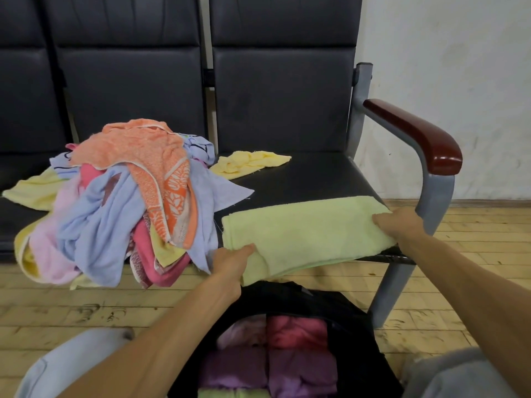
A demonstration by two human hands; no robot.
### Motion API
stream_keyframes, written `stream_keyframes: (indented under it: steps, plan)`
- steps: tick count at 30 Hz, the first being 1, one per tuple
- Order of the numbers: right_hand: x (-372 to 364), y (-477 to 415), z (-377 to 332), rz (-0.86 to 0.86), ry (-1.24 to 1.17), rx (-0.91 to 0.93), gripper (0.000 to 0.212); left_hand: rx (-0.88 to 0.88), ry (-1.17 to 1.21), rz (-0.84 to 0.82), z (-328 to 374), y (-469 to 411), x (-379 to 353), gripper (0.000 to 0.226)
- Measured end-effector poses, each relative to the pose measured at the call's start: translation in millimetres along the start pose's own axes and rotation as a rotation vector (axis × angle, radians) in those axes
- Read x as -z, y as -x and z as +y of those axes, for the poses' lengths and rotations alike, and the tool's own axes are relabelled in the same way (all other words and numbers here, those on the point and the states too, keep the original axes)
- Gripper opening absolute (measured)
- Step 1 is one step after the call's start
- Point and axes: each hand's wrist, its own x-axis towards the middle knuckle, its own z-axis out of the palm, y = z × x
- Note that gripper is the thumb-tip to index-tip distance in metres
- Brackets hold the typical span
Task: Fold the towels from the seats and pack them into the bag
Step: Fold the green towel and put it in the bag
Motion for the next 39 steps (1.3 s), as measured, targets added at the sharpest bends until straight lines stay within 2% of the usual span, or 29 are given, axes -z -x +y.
stream_keyframes:
  steps: [5,7,8,10,11,14,18,21,24,27,28,30,32,36,39]
  plan:
    - [0.8,1.2,-0.4,0.04,-0.031,0.007,0.039,-0.078,-0.099,-0.01,7.2,8.3,4.1,0.034]
    - [0.5,2.4,-1.8,0.041,-0.018,0.001,0.035,-0.218,-0.279,-0.006,16.4,16.6,5.3,0.017]
    - [0.5,3.3,-3.1,0.04,-0.018,-0.004,0.035,-0.306,-0.377,-0.001,22.5,20.9,5.5,0.015]
    - [0.5,4.5,-5.5,0.037,-0.025,-0.007,0.035,-0.388,-0.424,-0.009,32.9,25.7,7.0,0.016]
    - [0.3,5.4,-7.0,0.033,-0.031,-0.01,0.036,-0.343,-0.354,-0.061,37.2,27.2,8.9,0.015]
    - [-1.9,6.9,-10.6,0.016,-0.066,-0.023,0.036,-0.028,-0.091,-0.278,49.2,37.4,19.0,0.024]
    - [-3.7,10.7,-12.4,-0.023,-0.122,-0.023,0.036,0.068,-0.112,-0.402,57.9,39.2,34.4,0.028]
    - [-3.2,11.3,-12.6,-0.053,-0.152,-0.012,0.032,0.047,-0.059,-0.37,66.2,33.5,38.9,0.025]
    - [-4.1,11.3,-15.4,-0.099,-0.185,-0.02,0.016,-0.047,-0.095,-0.299,81.2,27.2,45.1,0.018]
    - [-8.9,14.6,-20.3,-0.187,-0.287,-0.061,0.009,-0.072,-0.125,-0.226,103.9,25.0,56.3,0.005]
    - [-11.3,17.0,-22.8,-0.228,-0.319,-0.064,0.004,-0.072,-0.157,-0.2,111.8,25.4,58.6,0.007]
    - [-16.2,20.8,-27.8,-0.323,-0.364,-0.058,0.015,-0.1,-0.214,-0.149,127.6,26.2,59.1,0.022]
    - [-20.8,26.9,-32.6,-0.414,-0.388,-0.047,0.014,-0.164,-0.214,-0.104,143.5,27.2,55.7,0.03]
    - [-29.6,34.2,-37.3,-0.551,-0.471,-0.072,0.016,-0.278,-0.313,-0.079,162.3,34.0,27.2,0.014]
    - [-32.7,35.2,-35.9,-0.59,-0.512,-0.096,0.02,-0.355,-0.459,-0.158,154.2,39.2,-12.1,0.009]
